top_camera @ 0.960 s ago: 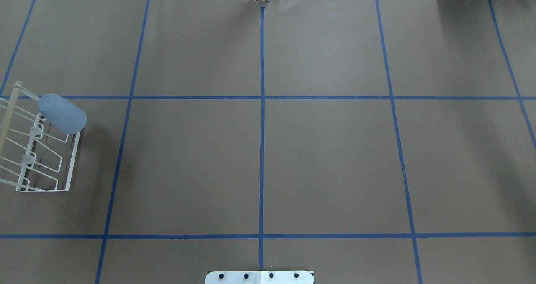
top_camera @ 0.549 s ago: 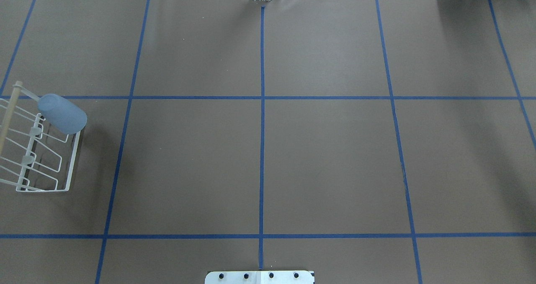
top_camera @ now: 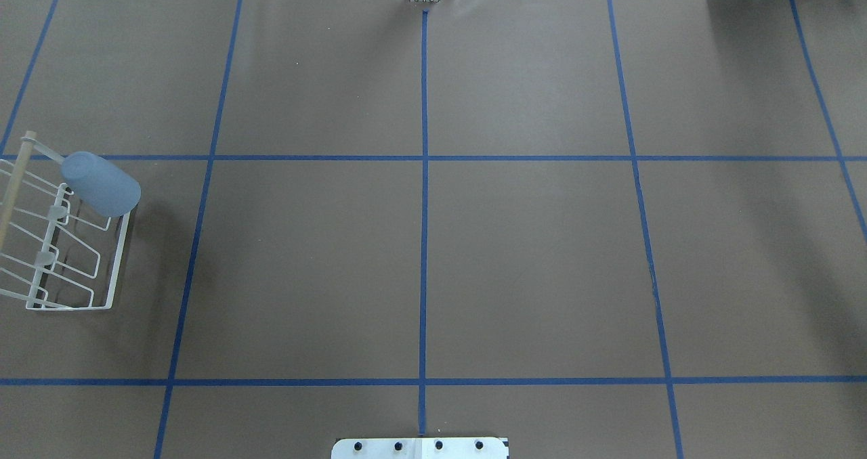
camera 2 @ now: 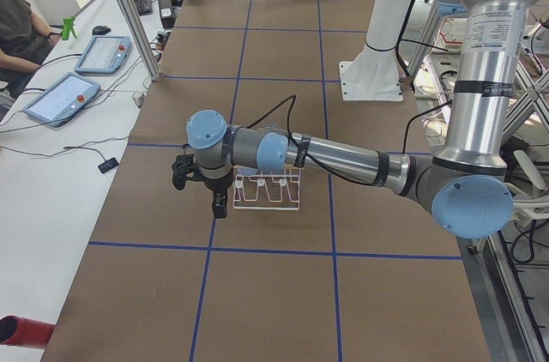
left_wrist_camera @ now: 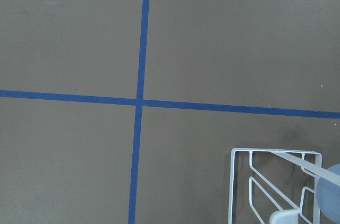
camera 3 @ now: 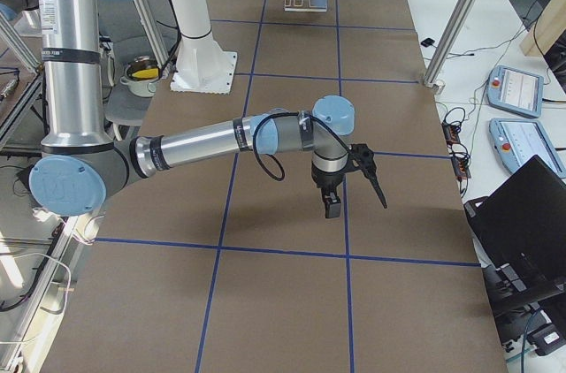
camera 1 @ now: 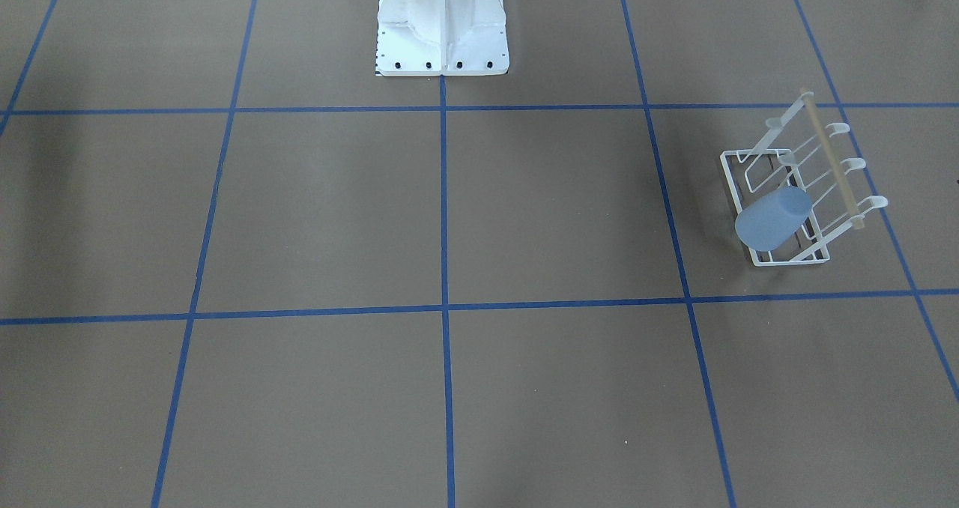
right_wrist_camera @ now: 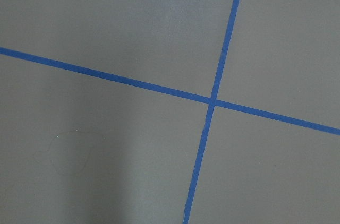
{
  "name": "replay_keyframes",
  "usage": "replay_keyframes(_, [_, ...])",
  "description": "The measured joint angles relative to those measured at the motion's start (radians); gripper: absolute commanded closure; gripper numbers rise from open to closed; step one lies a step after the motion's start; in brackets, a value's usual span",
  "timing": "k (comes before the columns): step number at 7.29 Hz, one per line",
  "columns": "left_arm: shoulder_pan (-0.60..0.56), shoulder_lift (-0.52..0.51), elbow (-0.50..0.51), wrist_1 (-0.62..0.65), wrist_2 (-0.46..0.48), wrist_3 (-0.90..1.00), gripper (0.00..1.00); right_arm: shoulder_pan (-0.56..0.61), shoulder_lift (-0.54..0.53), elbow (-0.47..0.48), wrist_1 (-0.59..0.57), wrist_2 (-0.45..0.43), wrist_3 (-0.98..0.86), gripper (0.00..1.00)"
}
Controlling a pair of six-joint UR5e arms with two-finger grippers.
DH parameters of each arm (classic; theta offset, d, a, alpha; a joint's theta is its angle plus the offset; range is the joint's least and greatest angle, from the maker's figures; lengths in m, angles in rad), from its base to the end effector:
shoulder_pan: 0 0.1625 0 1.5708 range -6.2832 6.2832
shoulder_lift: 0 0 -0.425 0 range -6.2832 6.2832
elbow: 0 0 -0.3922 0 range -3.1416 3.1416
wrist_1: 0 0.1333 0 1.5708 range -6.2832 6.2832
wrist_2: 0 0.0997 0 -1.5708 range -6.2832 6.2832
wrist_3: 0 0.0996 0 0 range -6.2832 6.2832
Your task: Hang cup on cup holder
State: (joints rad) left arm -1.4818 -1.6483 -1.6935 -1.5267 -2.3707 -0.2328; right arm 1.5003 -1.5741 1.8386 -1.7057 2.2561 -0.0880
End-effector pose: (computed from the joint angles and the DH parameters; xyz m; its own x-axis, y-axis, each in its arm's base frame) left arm -0.0148 -0.5300 0.5613 0.6859 -0.0587 -0.7253 0.0724 0.9973 -0.0122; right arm 0.0359 -0.4897 0.5485 0.7574 -0.2225 0.6138 0.1370 0.9734 0.1839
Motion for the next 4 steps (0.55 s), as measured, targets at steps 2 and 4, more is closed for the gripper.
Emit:
replay_keyframes(2, [0.0, 0.0, 0.001, 0.002, -0.001, 0.0, 0.02, -0.001, -0.015, -0.009, 0.0, 0.004, 0.001, 0.0])
replay_keyframes(4, [0.0, 0.005, 0.0, 0.003, -0.008, -0.003, 0.02, -0.002, -0.029, -0.023, 0.003, 0.007, 0.002, 0.0])
